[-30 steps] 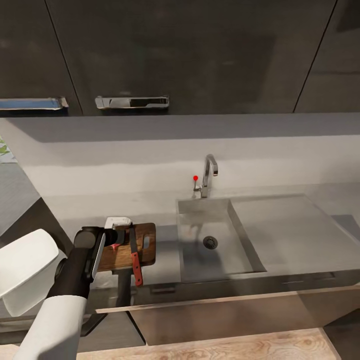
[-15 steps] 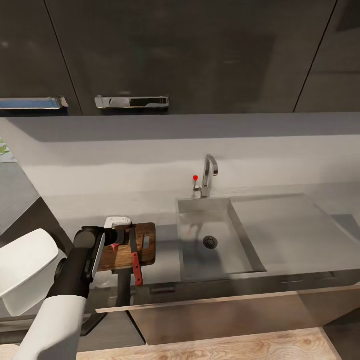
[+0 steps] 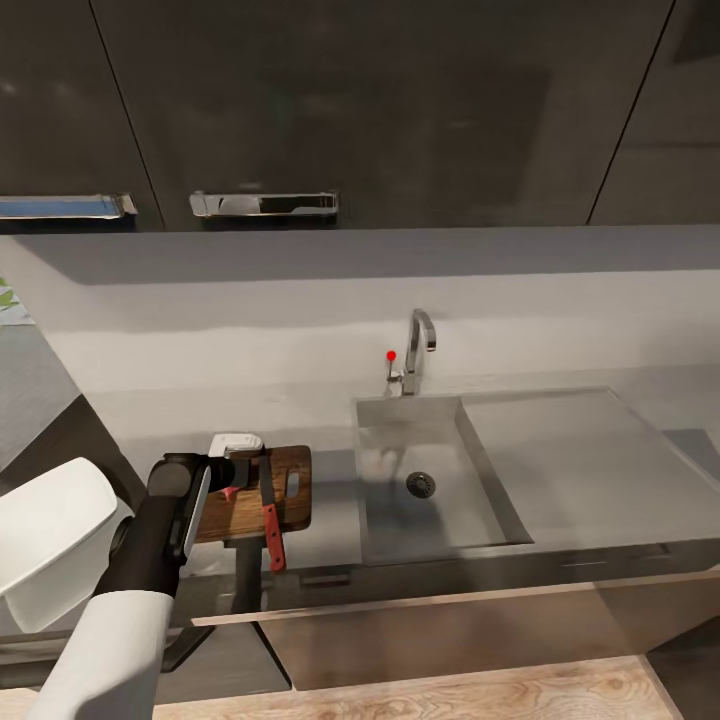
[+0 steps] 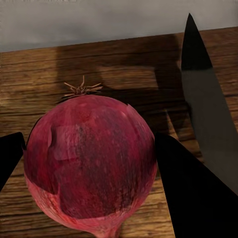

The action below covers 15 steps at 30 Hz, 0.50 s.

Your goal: In the kitchen, take the Vidalia onion out of the sink, dice it on the chopping board with the paring knife, put the diced onion into the bowl on the countertop, then place both the paring knife and the chopping board into the sink.

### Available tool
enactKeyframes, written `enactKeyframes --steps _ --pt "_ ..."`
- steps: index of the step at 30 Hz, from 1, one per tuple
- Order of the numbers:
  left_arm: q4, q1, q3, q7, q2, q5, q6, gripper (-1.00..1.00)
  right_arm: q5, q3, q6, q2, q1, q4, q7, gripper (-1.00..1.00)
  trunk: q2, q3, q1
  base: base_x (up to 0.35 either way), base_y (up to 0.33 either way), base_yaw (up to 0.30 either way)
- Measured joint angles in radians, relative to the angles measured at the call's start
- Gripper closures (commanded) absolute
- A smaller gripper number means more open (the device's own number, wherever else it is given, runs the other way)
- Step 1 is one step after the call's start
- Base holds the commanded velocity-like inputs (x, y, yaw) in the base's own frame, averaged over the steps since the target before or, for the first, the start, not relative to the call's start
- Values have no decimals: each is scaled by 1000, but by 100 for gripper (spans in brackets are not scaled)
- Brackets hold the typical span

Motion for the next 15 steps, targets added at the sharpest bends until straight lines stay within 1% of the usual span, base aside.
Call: enactKeyframes --steps 5,6,7,8,15 --pt "0 0 0 0 0 0 0 100 0 0 0 0 0 0 0 -100 0 0 0 0 0 0" --pt "0 0 0 0 0 0 0 -100 0 0 0 -1 0 0 0 -100 0 0 0 0 0 0" --pt "23 0 0 0 0 -7 -1 -100 0 0 0 -1 0 0 0 -100 0 0 0 0 0 0" --pt "46 0 0 -2 0 10 1 -100 0 0 0 0 0 0 0 -100 1 0 0 0 0 0" --pt "48 0 0 -2 0 12 1 -100 0 0 -1 0 0 0 0 -100 0 0 0 0 0 0"
